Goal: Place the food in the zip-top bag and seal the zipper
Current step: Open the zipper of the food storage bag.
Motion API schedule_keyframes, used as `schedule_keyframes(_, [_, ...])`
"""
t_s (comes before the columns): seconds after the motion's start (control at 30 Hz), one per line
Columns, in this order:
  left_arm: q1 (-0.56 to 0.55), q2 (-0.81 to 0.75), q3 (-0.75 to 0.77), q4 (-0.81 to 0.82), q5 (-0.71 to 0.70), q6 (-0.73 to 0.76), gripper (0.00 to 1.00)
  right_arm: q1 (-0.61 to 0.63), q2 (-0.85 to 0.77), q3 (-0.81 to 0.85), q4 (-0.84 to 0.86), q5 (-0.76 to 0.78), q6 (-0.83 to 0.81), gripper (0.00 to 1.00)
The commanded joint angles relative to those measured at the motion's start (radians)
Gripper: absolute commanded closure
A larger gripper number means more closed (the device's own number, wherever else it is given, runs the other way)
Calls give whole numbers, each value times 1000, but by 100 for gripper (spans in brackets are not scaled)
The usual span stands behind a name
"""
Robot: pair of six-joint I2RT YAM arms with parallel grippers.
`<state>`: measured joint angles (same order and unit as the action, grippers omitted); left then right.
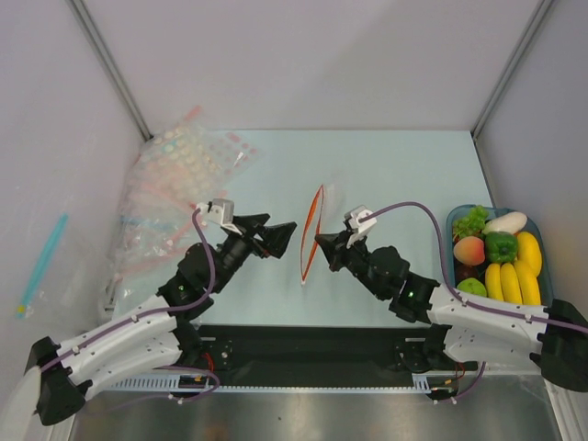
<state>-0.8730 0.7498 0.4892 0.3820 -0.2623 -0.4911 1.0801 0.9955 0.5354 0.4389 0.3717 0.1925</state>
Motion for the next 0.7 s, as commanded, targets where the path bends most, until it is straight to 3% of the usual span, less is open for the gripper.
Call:
schedule_keyframes(0.0, [-4, 12, 14, 60, 35, 54, 1, -14, -34, -5, 37, 24, 16, 100])
schedule_keyframes(0.27, [-12, 218, 155, -46, 120, 120, 15, -29, -46, -3, 21, 33, 19, 100])
schedule_keyframes(0.67, [-18, 266, 183, -48, 176, 146, 22, -45, -58, -11, 18, 27, 39, 100])
